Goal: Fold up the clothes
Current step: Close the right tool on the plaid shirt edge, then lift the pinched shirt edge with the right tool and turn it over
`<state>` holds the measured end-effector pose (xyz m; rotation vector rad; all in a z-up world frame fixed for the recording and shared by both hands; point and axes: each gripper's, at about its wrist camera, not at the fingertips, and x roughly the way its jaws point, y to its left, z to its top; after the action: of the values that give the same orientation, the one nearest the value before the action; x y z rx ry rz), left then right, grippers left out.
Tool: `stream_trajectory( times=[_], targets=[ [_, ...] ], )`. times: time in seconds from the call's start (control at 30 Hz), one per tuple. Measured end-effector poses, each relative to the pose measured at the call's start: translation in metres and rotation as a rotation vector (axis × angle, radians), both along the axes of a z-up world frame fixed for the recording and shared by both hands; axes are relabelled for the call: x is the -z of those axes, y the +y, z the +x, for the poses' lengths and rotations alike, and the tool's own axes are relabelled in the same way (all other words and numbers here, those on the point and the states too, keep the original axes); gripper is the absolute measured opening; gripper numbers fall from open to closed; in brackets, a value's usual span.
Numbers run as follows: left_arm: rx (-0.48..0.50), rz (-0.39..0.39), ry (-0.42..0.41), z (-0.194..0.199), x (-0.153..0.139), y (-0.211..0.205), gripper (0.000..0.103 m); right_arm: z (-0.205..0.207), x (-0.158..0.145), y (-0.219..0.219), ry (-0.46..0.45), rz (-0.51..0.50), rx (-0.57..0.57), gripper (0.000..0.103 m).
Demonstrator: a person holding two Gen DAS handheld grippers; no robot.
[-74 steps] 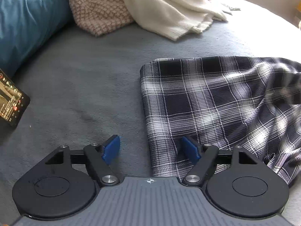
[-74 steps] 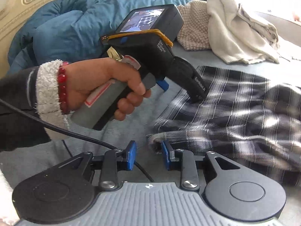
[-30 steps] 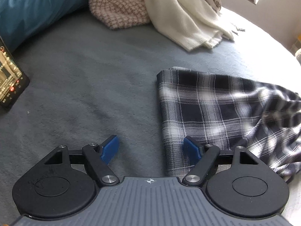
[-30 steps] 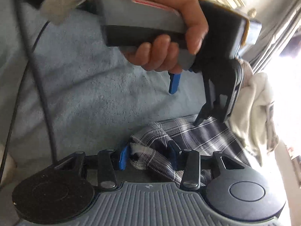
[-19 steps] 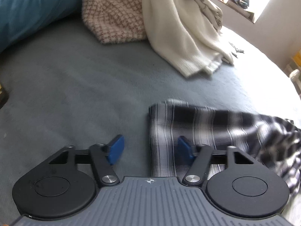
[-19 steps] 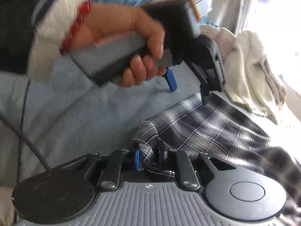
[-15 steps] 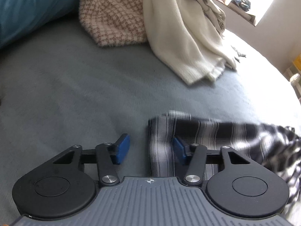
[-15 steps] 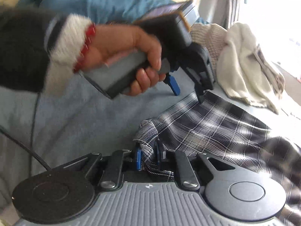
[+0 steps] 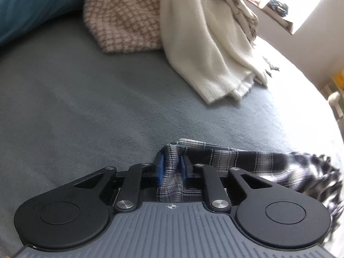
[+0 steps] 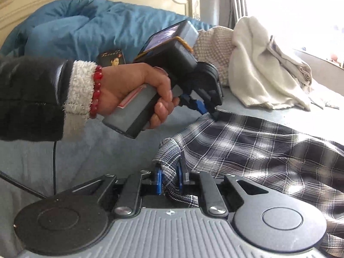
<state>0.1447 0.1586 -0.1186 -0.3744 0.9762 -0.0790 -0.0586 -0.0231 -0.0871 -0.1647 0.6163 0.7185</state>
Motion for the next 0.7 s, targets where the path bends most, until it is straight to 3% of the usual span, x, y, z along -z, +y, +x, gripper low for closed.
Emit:
stream_trajectory(
  times=[0.13, 0.47, 0.57, 0.7],
  targets=[
    [-0.015, -0.039, 0.005, -0.008, -0.001, 0.013, 0.037, 0.001, 0.0, -0.003, -0.003, 0.011, 0.006, 0.014],
    [-0.036, -0.208, 0.025, 0.003, 0.019, 0.026, 0.038, 0.001, -0.002, -0.007, -0.003, 0.03, 0.015, 0.014],
    [-0.017, -0.169, 0.012, 0.007, 0.02, 0.019, 0.034, 0.001, -0.003, -0.007, -0.003, 0.034, 0.02, 0.014],
    [-0.044, -0.155, -0.003, 0.004, 0.013, 0.016, 0.01, 0.002, -0.006, -0.009, -0.012, 0.039, 0.037, 0.014]
  ],
)
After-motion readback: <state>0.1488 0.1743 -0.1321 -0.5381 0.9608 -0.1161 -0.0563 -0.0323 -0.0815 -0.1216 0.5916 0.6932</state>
